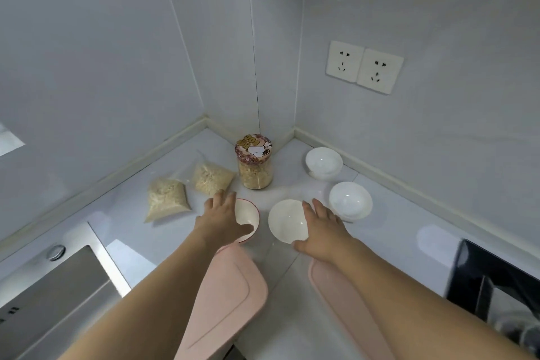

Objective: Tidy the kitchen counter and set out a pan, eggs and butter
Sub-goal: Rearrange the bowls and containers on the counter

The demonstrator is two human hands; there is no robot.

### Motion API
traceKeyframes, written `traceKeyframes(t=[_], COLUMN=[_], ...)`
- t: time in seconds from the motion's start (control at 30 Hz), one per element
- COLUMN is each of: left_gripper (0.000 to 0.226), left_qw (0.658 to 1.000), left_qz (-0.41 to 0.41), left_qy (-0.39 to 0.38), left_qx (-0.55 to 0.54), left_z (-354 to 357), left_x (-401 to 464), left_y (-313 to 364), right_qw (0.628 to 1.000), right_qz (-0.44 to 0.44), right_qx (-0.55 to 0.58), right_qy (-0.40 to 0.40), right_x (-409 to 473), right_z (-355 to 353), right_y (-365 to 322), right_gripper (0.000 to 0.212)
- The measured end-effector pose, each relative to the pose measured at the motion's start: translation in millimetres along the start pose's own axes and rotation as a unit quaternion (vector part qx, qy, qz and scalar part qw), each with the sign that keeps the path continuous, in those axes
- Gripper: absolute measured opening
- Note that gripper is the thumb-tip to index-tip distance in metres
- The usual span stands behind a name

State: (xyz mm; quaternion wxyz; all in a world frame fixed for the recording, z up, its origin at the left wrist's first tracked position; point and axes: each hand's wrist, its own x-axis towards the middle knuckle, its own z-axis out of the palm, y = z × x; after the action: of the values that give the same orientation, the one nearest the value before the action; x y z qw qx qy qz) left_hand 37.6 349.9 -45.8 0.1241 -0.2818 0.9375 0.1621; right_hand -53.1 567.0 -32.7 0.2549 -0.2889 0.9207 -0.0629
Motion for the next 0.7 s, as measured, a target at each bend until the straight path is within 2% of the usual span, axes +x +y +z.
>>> traceKeyframes(t=[0.17,0.5,0.7], left_gripper=[0.119,0.139,0.141], left_qw=[0.998,0.984,0.987], left_qz=[-0.014,-0.017,-0.027], left_qy=[-0.060,-0.180,-0.156], left_qx=[0.018,0.004,0.031], left_z=[7.7,17.5,37.8], left_x=[21.2,52.7,57.6], left_y=[3.3,-6.9,-4.7], right_qw=[0.999,0.993,0.993], right_qz=[0.021,0.040,0.033], right_qx=[-0.027,-0.055,-0.083], right_qy=[-0.033,-0.099,-0.074], right_x=[26.3,71.7,89.6], right_z=[3.4,22.9,30.3], right_y=[-7.7,-13.7,-20.9], right_gripper=[0.111,0.131,0.132])
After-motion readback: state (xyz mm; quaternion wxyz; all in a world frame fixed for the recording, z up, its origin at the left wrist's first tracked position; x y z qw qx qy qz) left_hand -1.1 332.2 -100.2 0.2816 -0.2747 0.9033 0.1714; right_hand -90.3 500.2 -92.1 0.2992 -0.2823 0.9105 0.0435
